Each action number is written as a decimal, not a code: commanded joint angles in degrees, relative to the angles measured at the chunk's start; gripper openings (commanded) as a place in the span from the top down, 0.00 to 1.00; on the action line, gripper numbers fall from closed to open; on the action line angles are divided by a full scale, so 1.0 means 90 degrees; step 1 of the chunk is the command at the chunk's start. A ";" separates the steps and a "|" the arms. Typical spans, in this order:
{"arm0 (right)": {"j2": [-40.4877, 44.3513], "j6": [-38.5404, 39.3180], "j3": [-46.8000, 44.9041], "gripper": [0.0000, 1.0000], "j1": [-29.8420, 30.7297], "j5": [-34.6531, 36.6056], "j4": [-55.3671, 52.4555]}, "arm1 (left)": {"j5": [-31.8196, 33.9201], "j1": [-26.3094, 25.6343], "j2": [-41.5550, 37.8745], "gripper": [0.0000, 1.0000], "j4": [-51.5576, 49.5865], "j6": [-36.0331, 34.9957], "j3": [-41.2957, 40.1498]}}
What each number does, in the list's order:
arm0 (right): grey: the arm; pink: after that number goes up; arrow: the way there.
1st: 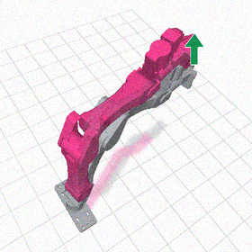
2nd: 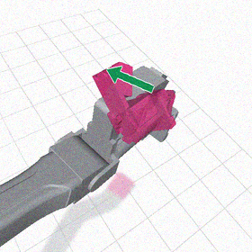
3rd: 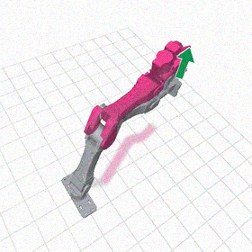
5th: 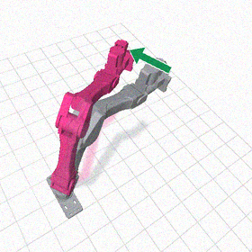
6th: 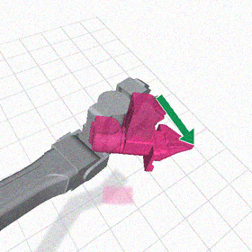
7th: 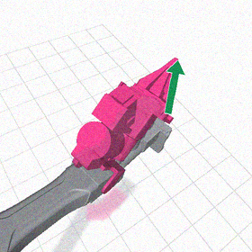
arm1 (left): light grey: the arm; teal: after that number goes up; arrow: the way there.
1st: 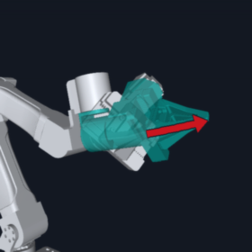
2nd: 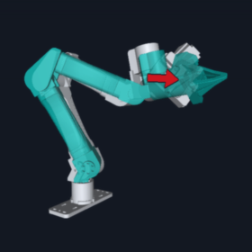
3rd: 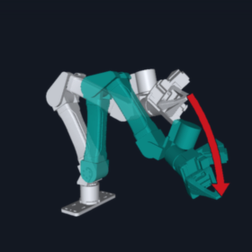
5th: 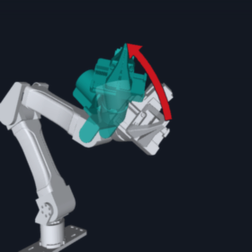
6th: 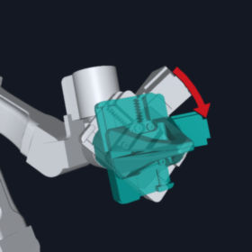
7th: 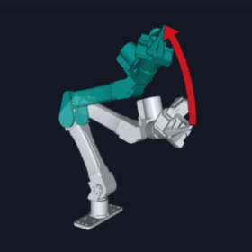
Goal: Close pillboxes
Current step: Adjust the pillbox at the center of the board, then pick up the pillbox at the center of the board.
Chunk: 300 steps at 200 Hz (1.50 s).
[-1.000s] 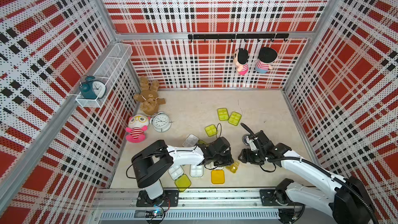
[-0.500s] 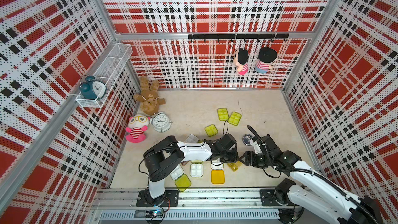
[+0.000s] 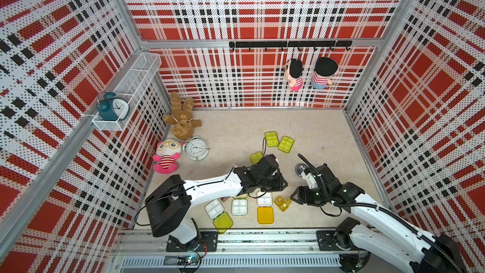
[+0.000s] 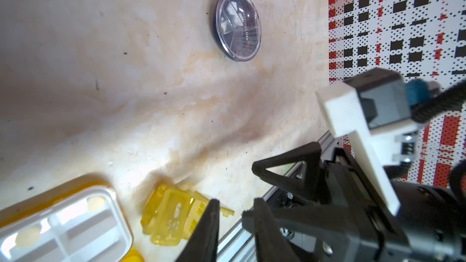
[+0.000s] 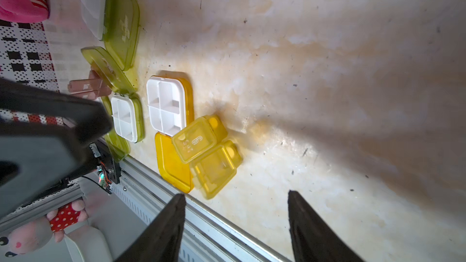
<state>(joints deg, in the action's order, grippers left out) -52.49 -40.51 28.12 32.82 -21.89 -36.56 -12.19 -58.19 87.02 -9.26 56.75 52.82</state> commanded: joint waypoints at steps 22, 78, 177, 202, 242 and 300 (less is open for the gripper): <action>-0.0386 0.0521 0.0324 0.37 0.0125 -0.0347 0.0253 | 0.0405 0.0042 -0.0645 0.71 -0.0139 0.0382 -0.0720; -0.1081 0.0712 0.0714 0.45 0.0801 0.0186 0.0142 | 0.0455 0.0049 -0.0921 0.71 0.0012 0.0507 -0.1126; -0.1836 0.0746 0.1116 0.78 0.1231 0.0940 0.0144 | 0.0449 0.0058 -0.1208 0.71 0.0052 0.0594 -0.1488; -0.1797 0.0732 0.1181 0.83 0.1339 0.1088 0.0091 | 0.0412 0.0094 -0.1208 0.71 0.0062 0.0568 -0.1514; -0.1824 0.0800 0.1477 1.00 0.1461 0.1543 -0.0286 | 0.0377 0.0128 -0.1110 0.71 0.0086 0.0514 -0.1412; -0.1466 0.0708 0.1860 1.00 0.1471 0.2556 -0.1136 | 0.0273 0.0128 -0.0582 0.71 0.0255 0.0388 -0.0930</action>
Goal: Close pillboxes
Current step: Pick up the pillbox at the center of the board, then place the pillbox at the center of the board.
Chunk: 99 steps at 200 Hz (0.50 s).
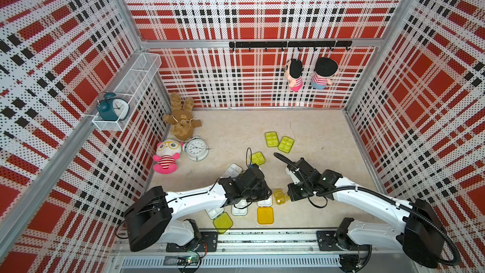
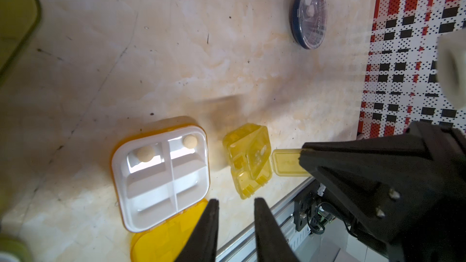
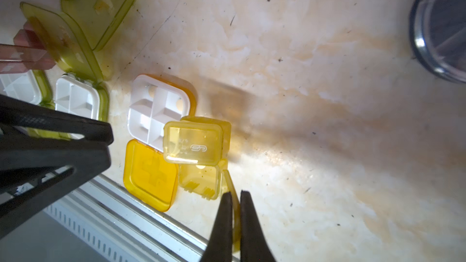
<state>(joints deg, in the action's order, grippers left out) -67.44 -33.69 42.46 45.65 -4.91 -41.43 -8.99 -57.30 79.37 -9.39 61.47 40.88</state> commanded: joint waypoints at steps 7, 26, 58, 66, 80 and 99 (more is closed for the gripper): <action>0.0197 -0.0062 0.0298 1.00 0.0045 0.0744 -0.0694 | -0.0092 0.0017 0.0425 0.71 0.0296 -0.0178 0.0529; 0.0121 -0.0139 0.0278 1.00 0.0045 0.0765 -0.0745 | -0.0124 -0.0023 0.0842 0.70 0.0349 -0.0299 0.0950; -0.0185 -0.0325 0.0298 1.00 0.0044 0.0891 -0.0885 | -0.0324 -0.0035 0.1490 0.63 0.0722 -0.0326 0.1426; -0.0234 -0.0380 0.0297 1.00 0.0045 0.0928 -0.0904 | -0.0362 -0.0063 0.1631 0.63 0.0750 -0.0331 0.1526; -0.0248 -0.0523 0.0248 1.00 0.0027 0.0994 -0.0890 | -0.0393 -0.0105 0.1816 0.62 0.0768 -0.0368 0.1609; -0.0148 -0.0766 0.0016 1.00 0.0001 0.0910 -0.0763 | -0.0441 -0.0127 0.1951 0.60 0.0845 -0.0361 0.1497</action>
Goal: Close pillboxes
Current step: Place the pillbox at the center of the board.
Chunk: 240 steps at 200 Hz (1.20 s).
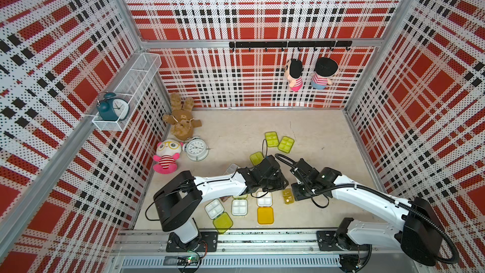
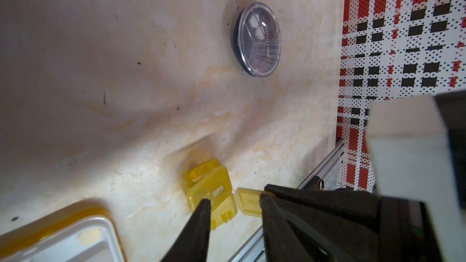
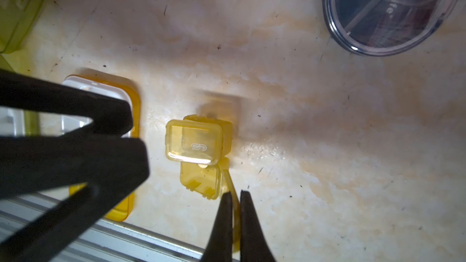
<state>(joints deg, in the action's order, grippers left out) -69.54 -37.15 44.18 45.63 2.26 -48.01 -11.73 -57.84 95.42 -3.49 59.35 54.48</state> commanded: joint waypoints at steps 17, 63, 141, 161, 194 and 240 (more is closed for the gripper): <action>0.0230 -0.0569 -0.0397 1.00 -0.0006 0.0062 0.0067 | -0.0215 -0.0051 0.0206 0.60 0.0397 -0.0065 -0.0216; 0.0421 -0.0600 -0.0551 1.00 -0.0009 0.0039 0.0081 | -0.0422 -0.0069 0.0381 0.58 0.0853 -0.0014 -0.0321; 0.0518 -0.0559 -0.0352 1.00 -0.0011 0.0081 -0.0056 | -0.0493 -0.0165 0.0454 0.55 0.0983 -0.0029 -0.0268; 0.0556 -0.0560 -0.0329 0.99 -0.0011 0.0053 -0.0076 | -0.0492 -0.0164 0.0379 0.54 0.1041 0.0021 -0.0364; 0.0579 -0.0544 -0.0330 0.85 -0.0010 0.0032 -0.0067 | -0.0552 -0.0201 0.0461 0.54 0.1152 0.0081 -0.0495; 0.0574 -0.0567 -0.0387 0.79 -0.0011 -0.0053 0.0020 | -0.0591 -0.0262 0.0652 0.54 0.1510 0.0201 -0.0646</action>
<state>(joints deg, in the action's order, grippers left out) -65.23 -41.65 39.81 45.60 2.11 -47.64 -16.34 -59.75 99.90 6.76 60.38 49.67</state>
